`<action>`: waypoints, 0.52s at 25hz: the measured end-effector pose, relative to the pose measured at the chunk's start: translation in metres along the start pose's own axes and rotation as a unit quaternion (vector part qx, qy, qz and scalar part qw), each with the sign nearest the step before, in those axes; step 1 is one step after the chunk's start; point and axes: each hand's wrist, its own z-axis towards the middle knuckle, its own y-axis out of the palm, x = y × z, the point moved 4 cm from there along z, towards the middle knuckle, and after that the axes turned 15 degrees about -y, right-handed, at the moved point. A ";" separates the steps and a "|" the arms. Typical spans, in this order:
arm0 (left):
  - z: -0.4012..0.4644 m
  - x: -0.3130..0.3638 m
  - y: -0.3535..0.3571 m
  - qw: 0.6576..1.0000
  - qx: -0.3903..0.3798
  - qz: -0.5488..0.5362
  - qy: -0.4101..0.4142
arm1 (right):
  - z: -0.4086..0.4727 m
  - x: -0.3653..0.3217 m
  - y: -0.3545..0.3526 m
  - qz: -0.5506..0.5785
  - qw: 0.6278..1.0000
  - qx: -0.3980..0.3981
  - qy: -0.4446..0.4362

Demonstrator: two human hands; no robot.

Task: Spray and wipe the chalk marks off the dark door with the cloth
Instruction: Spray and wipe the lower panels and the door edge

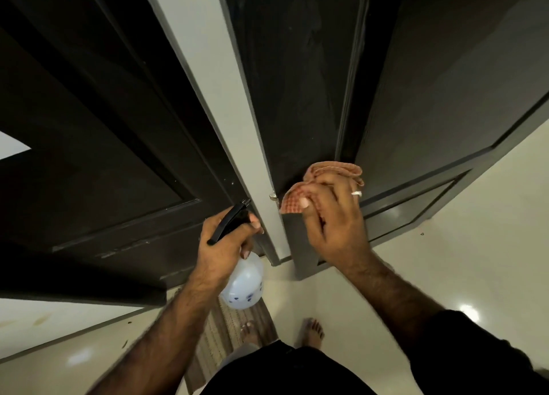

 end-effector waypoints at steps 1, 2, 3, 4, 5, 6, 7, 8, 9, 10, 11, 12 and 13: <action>0.000 0.001 0.000 1.000 -0.004 -0.004 0.000 | -0.003 0.003 -0.002 0.065 0.990 0.067 0.106; -0.001 0.002 -0.001 1.000 -0.007 -0.007 0.000 | -0.005 0.006 -0.001 0.163 0.949 0.128 0.236; -0.001 0.001 -0.002 1.000 -0.010 -0.007 -0.002 | -0.007 0.007 0.004 0.270 0.870 0.170 0.376; 0.000 0.000 -0.003 1.000 -0.012 -0.008 -0.004 | -0.009 0.005 0.012 0.330 0.799 0.184 0.468; 0.000 -0.001 -0.004 1.000 -0.015 -0.009 -0.006 | -0.009 0.000 0.012 0.325 0.787 0.174 0.495; 0.001 -0.002 -0.004 1.000 -0.017 -0.010 -0.007 | -0.009 -0.003 0.009 0.249 0.842 0.157 0.452; 0.002 -0.002 -0.005 1.000 -0.021 -0.012 -0.007 | -0.008 -0.009 0.004 0.132 0.916 0.133 0.356; 0.005 -0.002 -0.006 1.000 -0.023 -0.013 -0.005 | -0.007 -0.016 0.003 0.023 0.966 0.102 0.238; 0.008 -0.002 -0.007 1.000 -0.028 -0.013 -0.002 | -0.006 -0.022 0.007 -0.049 0.990 0.045 0.127; 0.011 -0.001 -0.007 0.999 -0.034 -0.014 0.000 | -0.003 -0.027 0.012 -0.106 0.993 -0.032 0.030; 0.014 0.000 -0.007 0.999 -0.041 -0.015 0.003 | -0.003 -0.033 0.019 -0.169 0.977 -0.110 -0.063; 0.017 0.001 -0.007 0.999 -0.047 -0.014 0.006 | -0.006 -0.039 0.026 -0.233 0.943 -0.190 -0.143; 0.020 0.003 -0.007 0.999 -0.052 -0.011 0.009 | -0.010 -0.043 0.031 -0.280 0.902 -0.262 -0.199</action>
